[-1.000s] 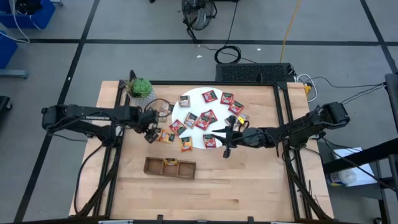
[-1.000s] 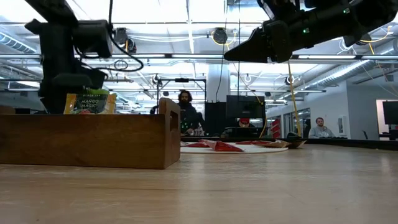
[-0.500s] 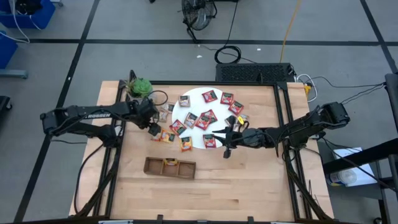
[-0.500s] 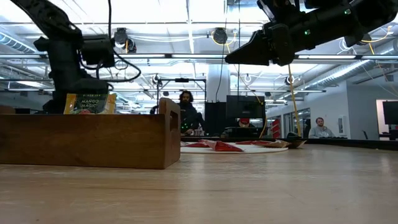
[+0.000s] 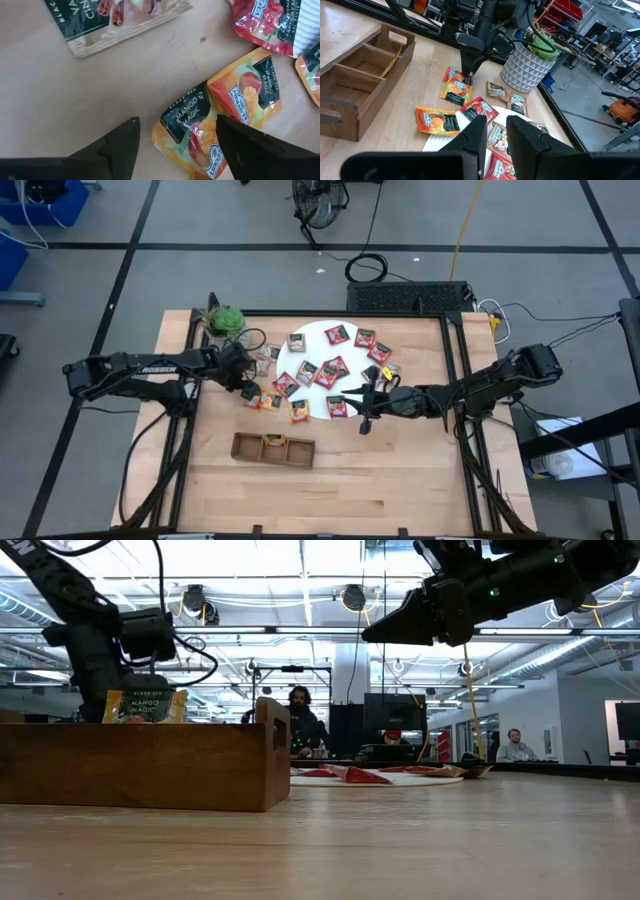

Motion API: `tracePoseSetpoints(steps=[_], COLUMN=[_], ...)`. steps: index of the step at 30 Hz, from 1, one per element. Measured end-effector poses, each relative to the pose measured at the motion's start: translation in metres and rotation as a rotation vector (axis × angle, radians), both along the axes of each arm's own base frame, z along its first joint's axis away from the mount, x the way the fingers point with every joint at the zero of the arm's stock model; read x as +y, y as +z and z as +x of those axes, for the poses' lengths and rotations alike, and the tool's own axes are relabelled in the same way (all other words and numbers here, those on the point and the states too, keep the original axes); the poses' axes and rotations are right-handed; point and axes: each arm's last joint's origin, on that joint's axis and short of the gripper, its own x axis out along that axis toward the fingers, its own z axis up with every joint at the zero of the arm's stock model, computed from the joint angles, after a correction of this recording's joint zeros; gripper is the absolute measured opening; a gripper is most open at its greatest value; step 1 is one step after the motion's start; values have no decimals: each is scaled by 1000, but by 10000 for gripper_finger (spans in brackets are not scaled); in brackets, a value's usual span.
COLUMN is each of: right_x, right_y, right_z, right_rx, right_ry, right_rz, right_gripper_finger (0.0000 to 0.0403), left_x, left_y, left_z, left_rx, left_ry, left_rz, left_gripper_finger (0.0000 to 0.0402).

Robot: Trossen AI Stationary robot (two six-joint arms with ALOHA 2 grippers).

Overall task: Pick & Place Tea
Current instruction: Put the orange tea bag into the middle section of the wooden organizer

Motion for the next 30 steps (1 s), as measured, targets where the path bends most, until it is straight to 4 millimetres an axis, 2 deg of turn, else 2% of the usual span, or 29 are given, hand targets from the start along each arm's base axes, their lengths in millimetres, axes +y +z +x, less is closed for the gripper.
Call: tracePoseSetpoints(steps=[10,19,25,30], right_x=[0,0,0,0], right_y=[0,0,0,0], right_z=[0,0,0,0], right_rx=[0,2,2,2], right_ry=[0,1,1,1], right_rz=[-1,-6,-5,-6], right_gripper_finger=[61,61,61,61], left_x=[-2,-4,-4,-4], left_y=[0,0,0,0], left_z=[2,2,2,2], left_rx=[-47,-63,-66,-60], left_ry=[-36,-75,-90,-95], left_rz=[-55,-91,-83,-75], left_gripper_finger=[237,202,163,107])
